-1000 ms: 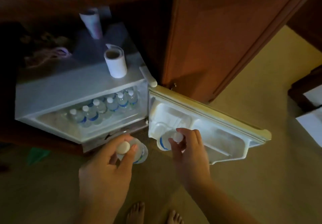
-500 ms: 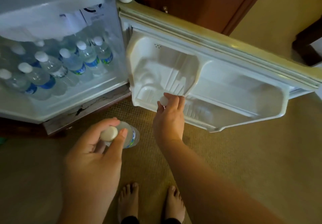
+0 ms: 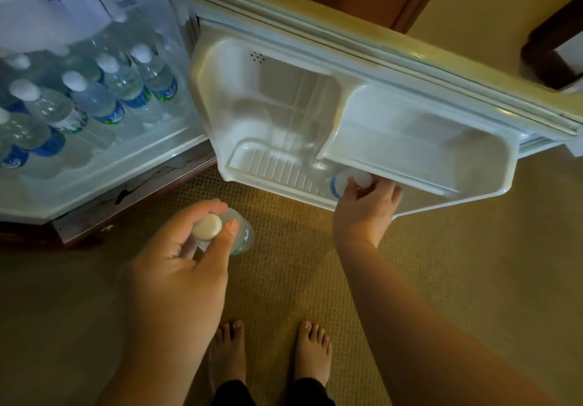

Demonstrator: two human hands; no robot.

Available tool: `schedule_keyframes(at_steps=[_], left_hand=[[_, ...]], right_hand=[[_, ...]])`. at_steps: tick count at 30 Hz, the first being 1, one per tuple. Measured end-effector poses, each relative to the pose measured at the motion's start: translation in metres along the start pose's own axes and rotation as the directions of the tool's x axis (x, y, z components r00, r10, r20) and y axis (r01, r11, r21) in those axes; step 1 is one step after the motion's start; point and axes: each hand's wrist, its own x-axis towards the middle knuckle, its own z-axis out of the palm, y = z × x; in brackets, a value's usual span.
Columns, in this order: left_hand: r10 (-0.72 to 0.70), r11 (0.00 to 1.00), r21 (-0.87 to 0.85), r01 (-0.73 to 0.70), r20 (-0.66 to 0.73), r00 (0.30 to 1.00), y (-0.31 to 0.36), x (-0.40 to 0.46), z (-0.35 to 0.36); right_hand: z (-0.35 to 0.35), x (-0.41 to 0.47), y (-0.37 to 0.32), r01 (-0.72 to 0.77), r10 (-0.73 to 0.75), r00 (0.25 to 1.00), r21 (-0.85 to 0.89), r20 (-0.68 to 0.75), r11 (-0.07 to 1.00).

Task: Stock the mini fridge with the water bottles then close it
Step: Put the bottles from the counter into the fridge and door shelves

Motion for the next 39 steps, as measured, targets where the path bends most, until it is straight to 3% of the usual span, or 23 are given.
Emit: schedule_keyframes(at_steps=[7,15,21,28,30,32,33,34,35,36,37,39], left_hand=[[0.008,0.999,0.051,-0.007,-0.016,1.000,0.000,0.010,0.015],[-0.023,0.999,0.044,0.024,-0.026,0.999,-0.002,0.000,0.034],[-0.038,0.999,-0.025,0.037,-0.008,0.999,0.004,-0.011,0.043],[-0.066,0.997,-0.051,0.066,-0.001,0.998,0.014,-0.010,0.049],[-0.073,0.996,-0.043,0.073,0.001,0.997,0.016,-0.005,0.051],[-0.055,0.998,-0.015,0.055,0.000,0.998,0.020,0.000,0.052],[-0.042,0.999,0.005,0.042,-0.002,0.999,0.022,0.004,0.052],[-0.033,0.999,0.029,0.033,-0.001,0.999,0.024,0.007,0.052],[-0.027,0.998,0.051,0.027,0.004,1.000,0.026,0.012,0.053],[-0.023,0.998,0.061,0.022,0.011,1.000,0.028,0.017,0.053],[-0.020,0.998,0.061,0.018,0.021,1.000,0.030,0.022,0.054],[-0.003,0.996,0.085,0.000,0.035,0.999,0.034,0.033,0.057]], right_hand=[[-0.029,0.023,0.022,0.029,-0.034,0.998,-0.096,-0.048,0.995],[-0.022,0.042,0.014,-0.177,0.189,0.974,0.097,-0.122,0.979],[-0.028,0.050,0.016,-0.291,0.296,0.953,0.087,-0.057,0.953],[-0.057,0.007,-0.011,-0.184,0.196,0.976,-0.121,0.095,0.975],[-0.077,-0.019,-0.037,-0.019,0.048,0.976,-0.139,0.212,0.990],[-0.102,-0.031,-0.071,0.357,-0.344,0.915,-0.027,0.211,0.934],[-0.114,-0.029,-0.088,0.568,-0.568,0.808,0.044,0.156,0.822],[-0.124,-0.020,-0.104,0.748,-0.750,0.656,0.064,0.078,0.661],[-0.131,-0.006,-0.119,0.857,-0.857,0.515,0.024,0.006,0.515],[-0.136,0.013,-0.132,0.896,-0.897,0.440,-0.054,-0.032,0.442],[-0.138,0.033,-0.144,0.887,-0.898,0.438,-0.145,-0.032,0.438],[-0.136,0.068,-0.158,0.803,-0.832,0.547,-0.334,0.087,0.493]])
